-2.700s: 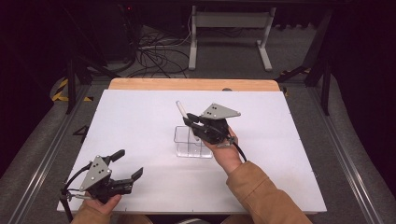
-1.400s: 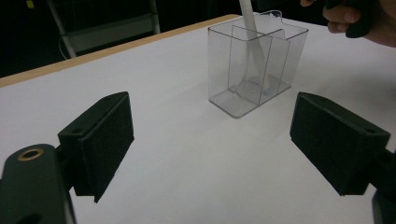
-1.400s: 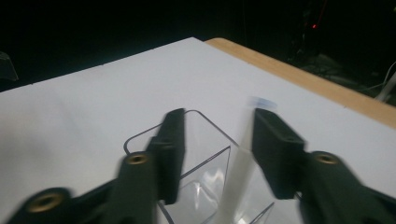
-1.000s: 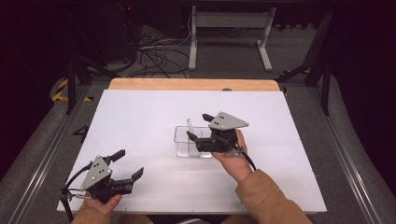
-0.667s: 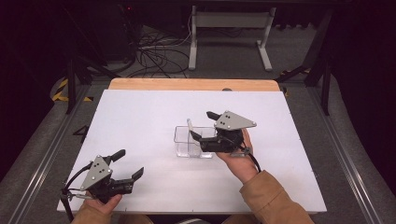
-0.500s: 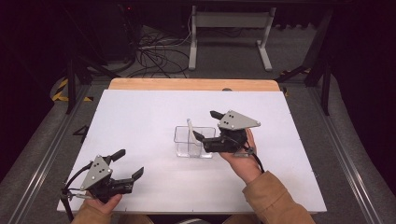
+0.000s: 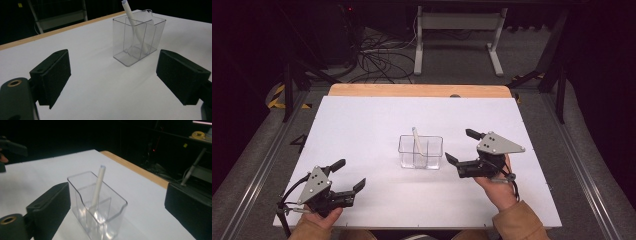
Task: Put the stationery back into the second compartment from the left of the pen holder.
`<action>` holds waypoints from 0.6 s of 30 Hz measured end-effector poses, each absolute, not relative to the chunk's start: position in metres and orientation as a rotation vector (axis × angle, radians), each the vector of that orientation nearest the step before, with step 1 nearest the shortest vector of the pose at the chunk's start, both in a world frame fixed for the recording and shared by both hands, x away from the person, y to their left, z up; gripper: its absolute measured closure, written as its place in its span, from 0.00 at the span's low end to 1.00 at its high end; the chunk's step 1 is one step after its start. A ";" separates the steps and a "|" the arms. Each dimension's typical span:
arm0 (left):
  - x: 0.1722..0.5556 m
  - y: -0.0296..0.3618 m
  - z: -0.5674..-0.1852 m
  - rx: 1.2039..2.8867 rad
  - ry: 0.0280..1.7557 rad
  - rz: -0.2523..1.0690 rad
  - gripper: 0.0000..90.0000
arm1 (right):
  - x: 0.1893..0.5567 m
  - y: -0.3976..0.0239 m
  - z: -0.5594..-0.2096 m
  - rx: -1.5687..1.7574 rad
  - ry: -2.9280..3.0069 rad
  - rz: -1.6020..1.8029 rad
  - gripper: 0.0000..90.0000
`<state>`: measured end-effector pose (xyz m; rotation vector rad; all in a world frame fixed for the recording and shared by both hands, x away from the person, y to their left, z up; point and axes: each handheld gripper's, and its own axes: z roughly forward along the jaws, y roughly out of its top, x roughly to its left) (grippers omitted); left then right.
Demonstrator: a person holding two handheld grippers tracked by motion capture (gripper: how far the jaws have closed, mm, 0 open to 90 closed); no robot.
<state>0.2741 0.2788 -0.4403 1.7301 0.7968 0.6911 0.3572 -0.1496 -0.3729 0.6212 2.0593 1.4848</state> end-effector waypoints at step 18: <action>0.271 0.264 -0.438 1.823 0.743 0.780 0.14 | 0.338 -0.220 -0.447 0.804 2.141 1.446 0.03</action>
